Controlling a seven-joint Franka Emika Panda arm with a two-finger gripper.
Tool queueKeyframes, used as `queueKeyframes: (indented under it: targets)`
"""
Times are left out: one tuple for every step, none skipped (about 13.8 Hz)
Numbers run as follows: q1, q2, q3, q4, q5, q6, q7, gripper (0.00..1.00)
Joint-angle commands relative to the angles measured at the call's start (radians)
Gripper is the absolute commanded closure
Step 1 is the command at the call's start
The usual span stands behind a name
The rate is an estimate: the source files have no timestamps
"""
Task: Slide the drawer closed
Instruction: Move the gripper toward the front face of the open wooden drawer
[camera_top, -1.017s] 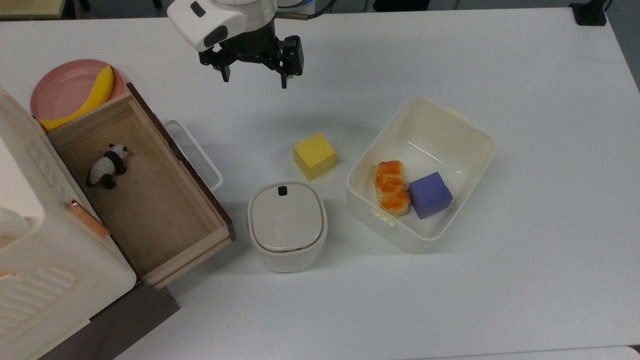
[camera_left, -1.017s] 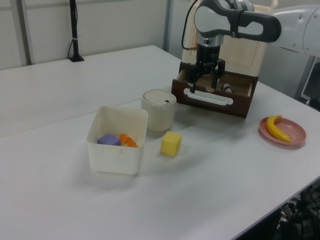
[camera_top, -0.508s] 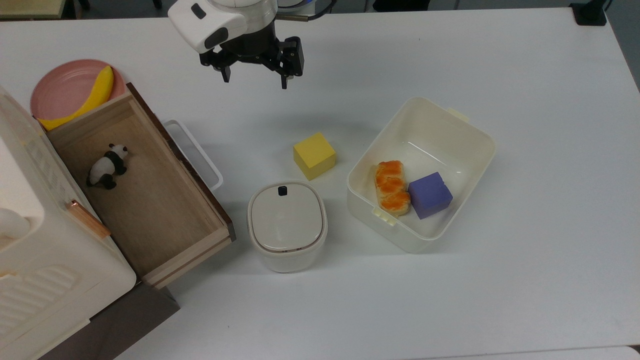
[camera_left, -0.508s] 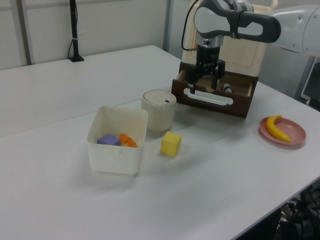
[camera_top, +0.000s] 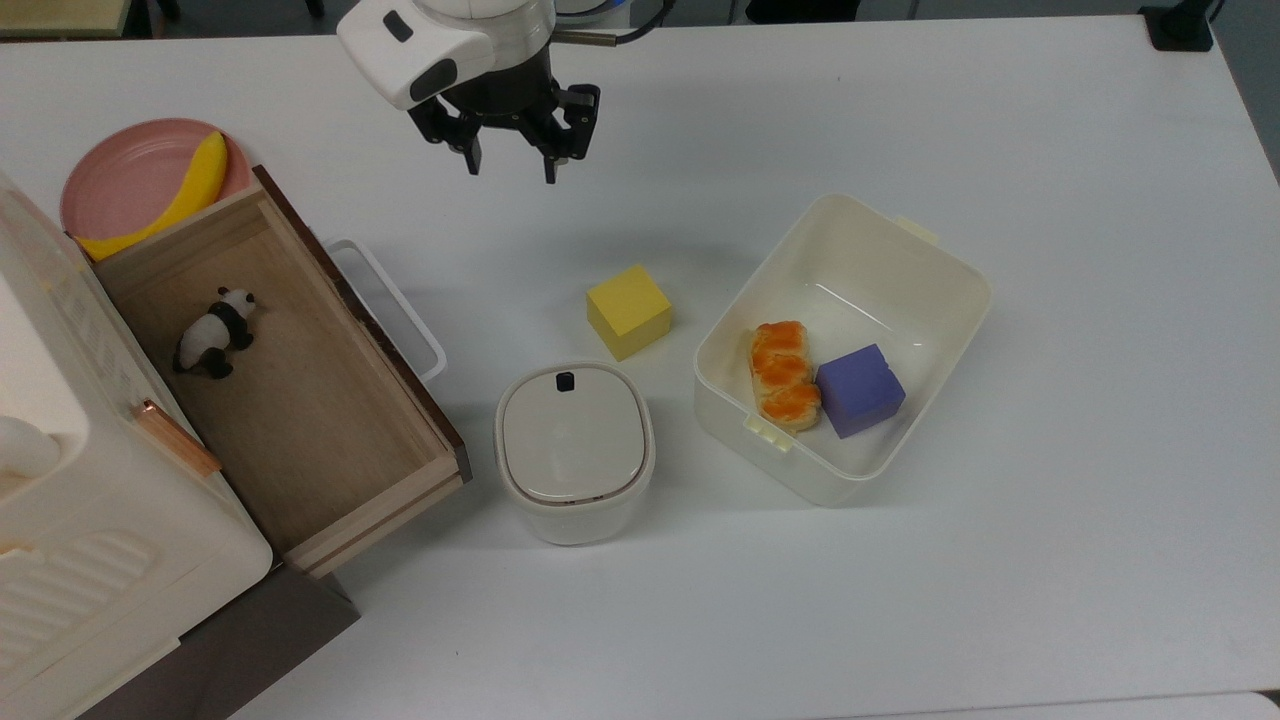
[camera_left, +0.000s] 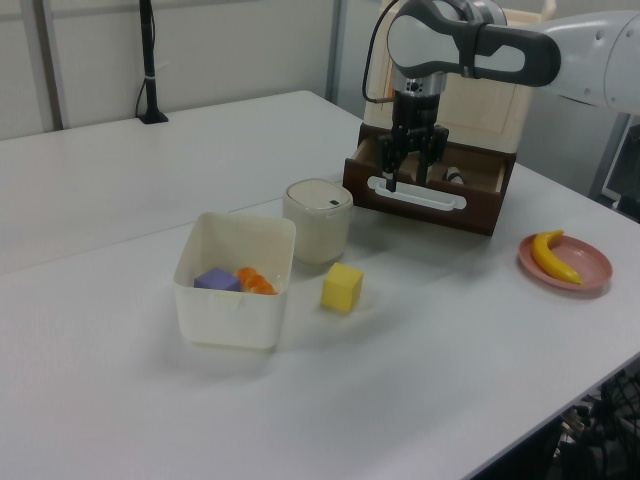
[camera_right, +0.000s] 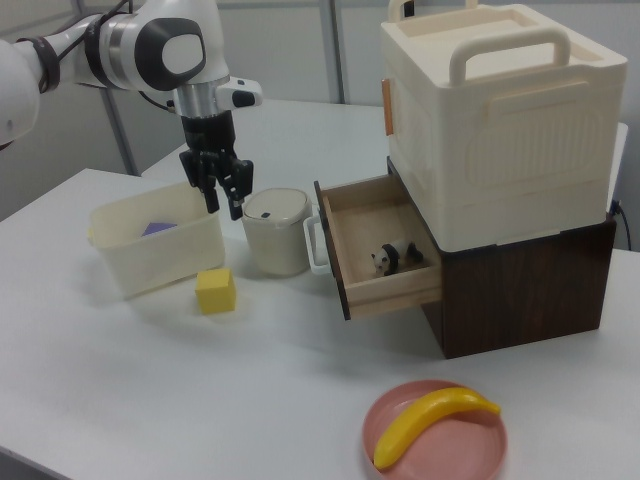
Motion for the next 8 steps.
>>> queueKeyframes:
  targets:
    - [0.006, -0.016, -0.003, -0.022, 0.008, -0.002, 0.014, 0.80]
    - [0.008, -0.016, -0.003, -0.022, 0.017, -0.002, 0.025, 0.81]
    - [0.008, -0.016, -0.004, -0.023, 0.034, -0.004, 0.049, 0.86]
    - [0.009, -0.016, -0.004, -0.028, 0.047, -0.002, 0.116, 0.90]
    - [0.011, -0.016, -0.004, -0.046, 0.051, 0.004, 0.205, 0.93]
    - [0.011, -0.016, -0.001, -0.061, 0.051, 0.028, 0.295, 0.93]
    - [0.012, -0.016, 0.000, -0.084, 0.051, 0.064, 0.389, 0.93]
    - [0.012, -0.007, 0.000, -0.101, 0.050, 0.108, 0.548, 0.93]
